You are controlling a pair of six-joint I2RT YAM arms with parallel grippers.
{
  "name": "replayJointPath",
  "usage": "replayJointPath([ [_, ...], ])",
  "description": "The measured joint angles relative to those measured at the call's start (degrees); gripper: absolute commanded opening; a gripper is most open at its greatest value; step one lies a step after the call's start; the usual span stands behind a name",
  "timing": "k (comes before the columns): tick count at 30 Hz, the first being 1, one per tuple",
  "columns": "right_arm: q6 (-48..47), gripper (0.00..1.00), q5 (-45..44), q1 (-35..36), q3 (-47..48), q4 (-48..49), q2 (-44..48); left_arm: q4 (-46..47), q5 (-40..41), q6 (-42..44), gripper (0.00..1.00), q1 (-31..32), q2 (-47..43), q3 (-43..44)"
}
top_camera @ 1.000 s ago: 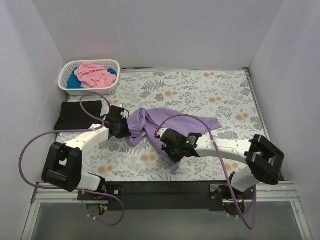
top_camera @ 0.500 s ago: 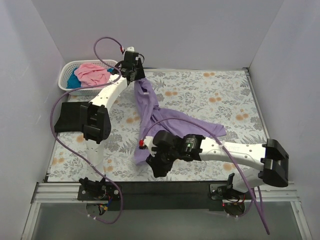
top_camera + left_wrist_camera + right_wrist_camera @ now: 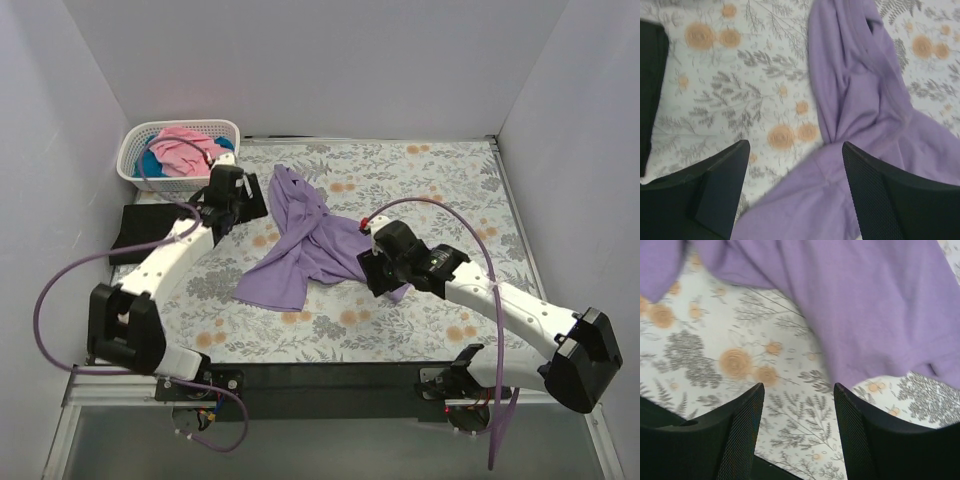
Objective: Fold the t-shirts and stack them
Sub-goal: Flatten the tshirt out
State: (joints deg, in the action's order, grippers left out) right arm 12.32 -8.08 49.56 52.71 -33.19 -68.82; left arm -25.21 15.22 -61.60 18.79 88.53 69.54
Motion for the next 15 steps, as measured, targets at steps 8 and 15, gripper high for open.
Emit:
replayJointPath([
  [8,-2.8,0.65,-0.8,-10.1,-8.5,2.4,-0.3,1.2,-11.8,-5.1,0.62,2.2,-18.8,-24.7],
  [15,-4.0,0.63,1.8,-12.7,-10.2,7.5,-6.3,0.7,-16.8,-5.1,0.53,3.6,-13.6,-26.8],
])
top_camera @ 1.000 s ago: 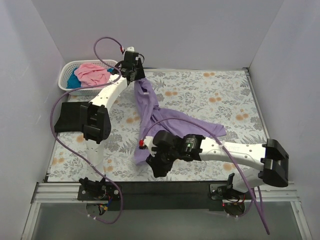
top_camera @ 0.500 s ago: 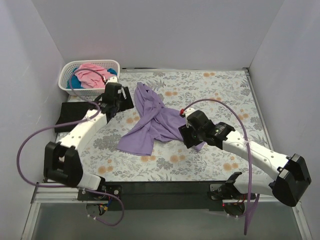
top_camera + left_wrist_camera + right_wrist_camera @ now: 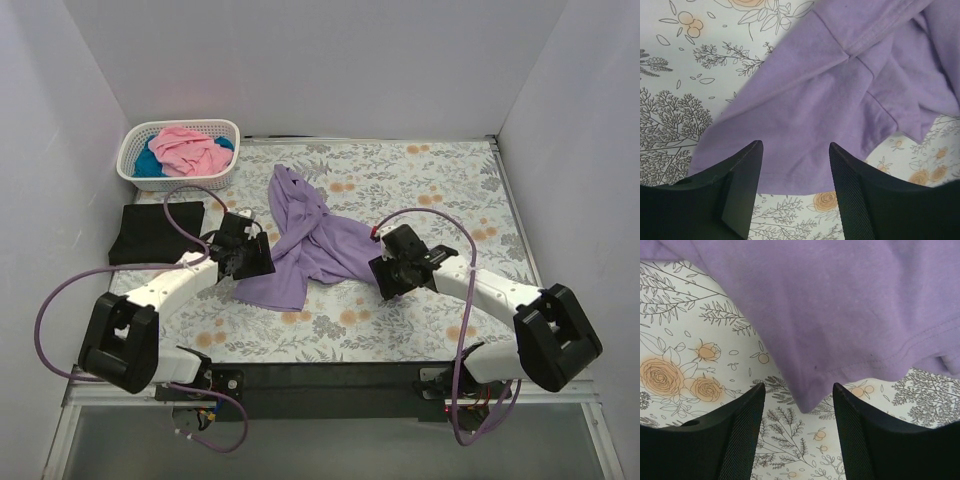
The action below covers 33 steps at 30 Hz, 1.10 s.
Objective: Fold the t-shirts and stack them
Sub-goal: Flatten the tshirt out
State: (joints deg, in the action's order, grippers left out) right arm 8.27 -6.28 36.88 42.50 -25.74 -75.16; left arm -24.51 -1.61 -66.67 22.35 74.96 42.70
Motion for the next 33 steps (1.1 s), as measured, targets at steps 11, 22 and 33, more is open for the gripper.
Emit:
replayJointPath([
  [11,-1.1,0.01,0.8,-0.3,-0.1,1.8,-6.4,0.6,0.3,0.1,0.47,0.2,8.9,0.1],
  [22,-5.9,0.34,-10.7,-18.4,45.0,-3.5,-21.1,-0.3,0.1,-0.3,0.46,0.2,10.1,1.2],
  [33,-4.4,0.52,-3.5,-24.6,48.4,-1.5,-26.8,-0.4,-0.2,-0.2,0.46,0.2,10.1,1.2],
])
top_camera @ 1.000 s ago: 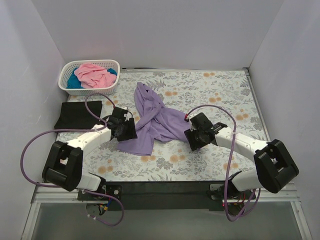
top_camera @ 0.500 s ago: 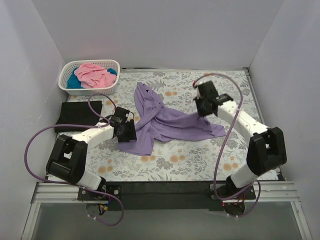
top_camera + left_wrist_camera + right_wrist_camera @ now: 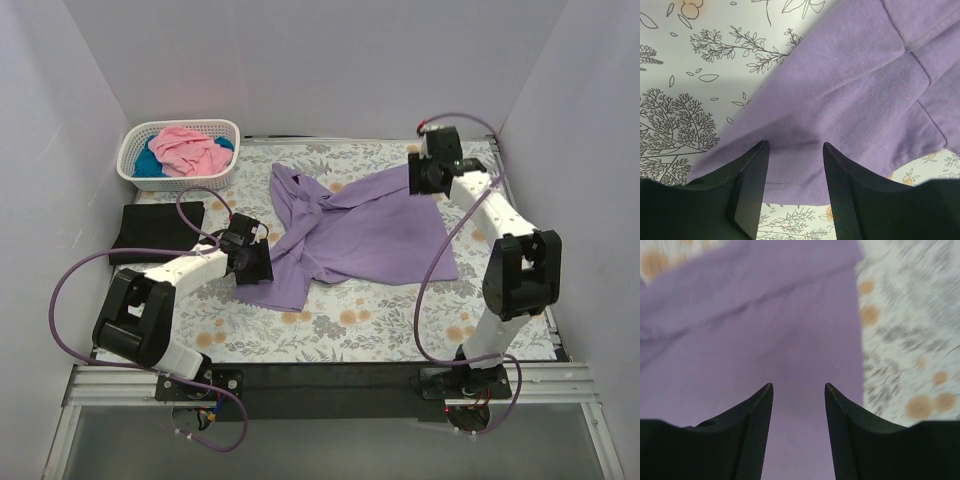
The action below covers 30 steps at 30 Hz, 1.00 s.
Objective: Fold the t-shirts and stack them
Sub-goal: Flatten the tshirt out
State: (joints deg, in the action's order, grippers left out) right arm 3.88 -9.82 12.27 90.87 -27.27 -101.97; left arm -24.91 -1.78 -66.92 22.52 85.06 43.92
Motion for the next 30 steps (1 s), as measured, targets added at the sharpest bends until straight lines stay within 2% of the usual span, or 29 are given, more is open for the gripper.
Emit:
replayJointPath([
  [4,2.5,0.52,6.9,1.0,-20.0,-0.5,7.0,0.0,-0.2,0.0,0.46,0.0,0.0,0.0],
  [8,5.5,0.55,6.5,0.5,-35.0,-0.4,16.7,0.0,-0.2,0.0,0.46,0.0,0.0,0.0],
  [11,8.3,0.6,5.0,-1.8,-38.5,0.9,20.9,0.0,-0.2,0.0,0.46,0.0,0.0,0.0],
  [14,11.2,0.61,3.7,-5.9,-41.5,3.4,23.1,0.0,-0.2,0.0,0.46,0.0,0.0,0.0],
  [20,16.0,0.63,3.2,-12.1,-48.5,5.5,24.3,0.0,-0.2,0.0,0.46,0.0,0.2,0.1],
  [26,18.4,0.59,7.0,-17.3,-53.3,9.0,24.4,-0.1,-0.4,0.0,0.46,0.0,0.5,0.4],
  [30,18.8,0.5,11.2,-17.6,-54.0,12.2,24.5,-0.1,-0.5,0.1,0.46,0.0,0.6,0.5],
])
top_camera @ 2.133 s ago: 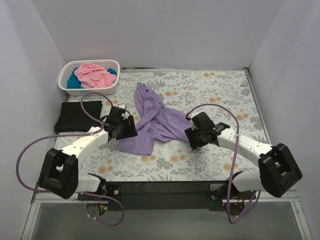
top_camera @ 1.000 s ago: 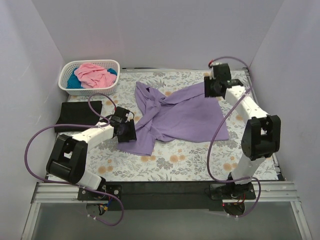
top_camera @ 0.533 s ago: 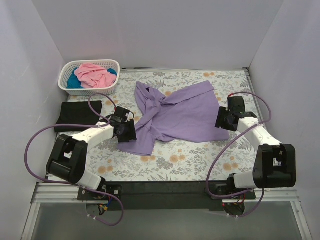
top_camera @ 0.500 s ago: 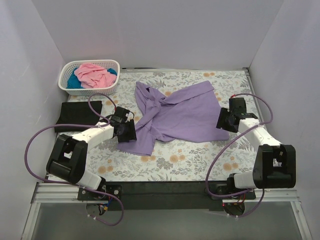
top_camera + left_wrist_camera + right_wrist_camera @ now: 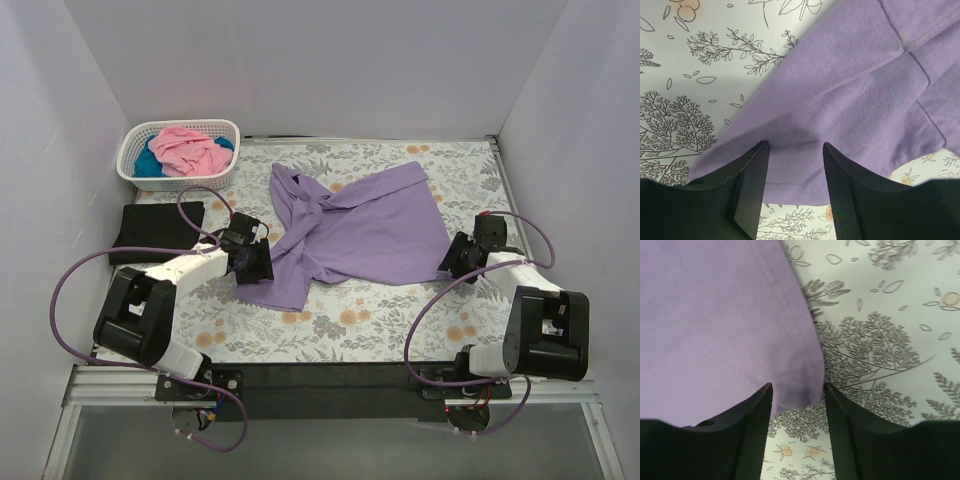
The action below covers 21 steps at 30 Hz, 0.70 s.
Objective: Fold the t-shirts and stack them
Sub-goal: Flatten the tshirt out
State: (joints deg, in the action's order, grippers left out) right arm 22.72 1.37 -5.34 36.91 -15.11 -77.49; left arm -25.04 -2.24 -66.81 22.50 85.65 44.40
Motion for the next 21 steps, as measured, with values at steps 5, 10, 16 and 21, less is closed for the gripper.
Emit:
replayJointPath([
  [5,-0.3,0.01,5.5,0.0,-0.1,2.5,-1.8,0.0,-0.1,0.1,0.46,0.0,0.0,0.0],
  [10,1.0,0.01,8.8,0.0,4.1,0.6,-1.8,0.0,-0.1,0.1,0.46,0.0,0.0,0.0],
  [16,2.0,0.11,13.4,1.2,30.3,-1.3,-9.9,0.0,-0.1,0.1,0.46,0.0,0.0,0.0],
  [21,1.1,0.35,16.3,4.2,49.0,-0.9,-23.4,0.0,-0.2,0.1,0.46,0.0,0.2,0.2],
])
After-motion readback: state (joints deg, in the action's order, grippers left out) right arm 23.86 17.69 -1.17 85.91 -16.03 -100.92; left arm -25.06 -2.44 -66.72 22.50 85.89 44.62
